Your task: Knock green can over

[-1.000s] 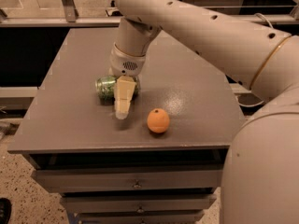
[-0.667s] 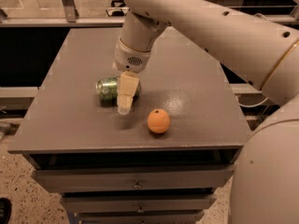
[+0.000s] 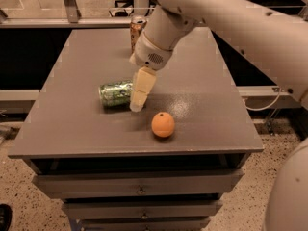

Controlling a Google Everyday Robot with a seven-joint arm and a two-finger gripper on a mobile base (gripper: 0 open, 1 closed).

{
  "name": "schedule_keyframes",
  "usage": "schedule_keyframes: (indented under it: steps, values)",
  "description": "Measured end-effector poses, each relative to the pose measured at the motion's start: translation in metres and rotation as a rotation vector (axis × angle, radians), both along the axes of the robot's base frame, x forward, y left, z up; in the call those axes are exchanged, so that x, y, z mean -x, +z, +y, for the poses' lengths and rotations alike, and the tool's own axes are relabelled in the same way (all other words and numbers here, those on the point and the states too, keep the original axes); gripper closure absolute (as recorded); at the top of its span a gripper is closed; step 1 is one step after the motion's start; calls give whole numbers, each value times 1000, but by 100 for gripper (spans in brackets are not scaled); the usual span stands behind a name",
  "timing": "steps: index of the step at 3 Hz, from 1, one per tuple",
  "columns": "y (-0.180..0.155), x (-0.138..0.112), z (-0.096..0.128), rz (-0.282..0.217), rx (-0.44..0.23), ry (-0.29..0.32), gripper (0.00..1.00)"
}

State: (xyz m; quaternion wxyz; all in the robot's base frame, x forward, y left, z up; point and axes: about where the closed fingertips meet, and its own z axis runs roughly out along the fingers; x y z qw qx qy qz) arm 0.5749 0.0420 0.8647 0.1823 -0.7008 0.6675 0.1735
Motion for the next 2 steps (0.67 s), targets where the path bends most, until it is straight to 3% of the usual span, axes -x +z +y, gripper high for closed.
schedule_keyframes:
  steps: [2]
  values:
    - [52,-34,-47,-104,-343,-183,0]
